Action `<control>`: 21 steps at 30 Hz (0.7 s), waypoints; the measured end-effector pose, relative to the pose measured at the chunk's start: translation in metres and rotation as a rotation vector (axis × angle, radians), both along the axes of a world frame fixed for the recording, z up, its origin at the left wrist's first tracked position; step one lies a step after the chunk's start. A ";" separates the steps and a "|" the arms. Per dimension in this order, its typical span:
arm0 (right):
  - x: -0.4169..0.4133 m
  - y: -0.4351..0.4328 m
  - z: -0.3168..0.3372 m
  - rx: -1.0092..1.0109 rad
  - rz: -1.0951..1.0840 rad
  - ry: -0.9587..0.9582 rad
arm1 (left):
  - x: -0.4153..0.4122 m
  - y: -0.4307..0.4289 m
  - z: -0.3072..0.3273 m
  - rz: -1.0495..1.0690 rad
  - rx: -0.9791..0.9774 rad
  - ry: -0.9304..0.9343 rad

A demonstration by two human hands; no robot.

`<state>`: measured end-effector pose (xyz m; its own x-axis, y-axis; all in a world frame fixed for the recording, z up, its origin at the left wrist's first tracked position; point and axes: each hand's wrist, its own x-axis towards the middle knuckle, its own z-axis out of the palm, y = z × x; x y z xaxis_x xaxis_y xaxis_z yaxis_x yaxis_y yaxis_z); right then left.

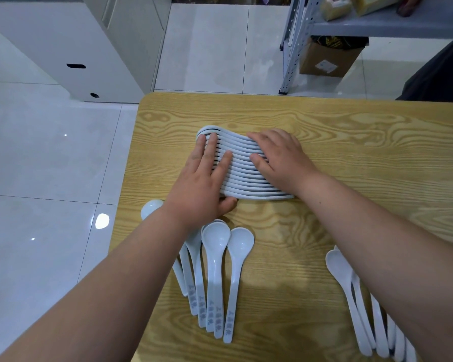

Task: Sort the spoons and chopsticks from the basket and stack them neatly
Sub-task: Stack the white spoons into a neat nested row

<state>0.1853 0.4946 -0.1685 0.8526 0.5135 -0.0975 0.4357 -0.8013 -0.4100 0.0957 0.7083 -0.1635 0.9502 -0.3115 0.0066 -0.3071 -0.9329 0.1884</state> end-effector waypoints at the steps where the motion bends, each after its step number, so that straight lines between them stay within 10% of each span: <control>1: -0.001 -0.001 0.000 -0.011 0.009 0.003 | 0.000 0.000 0.000 0.003 -0.002 0.001; 21: 0.007 -0.016 0.011 -0.080 -0.013 0.083 | 0.001 -0.001 0.015 0.024 -0.047 -0.058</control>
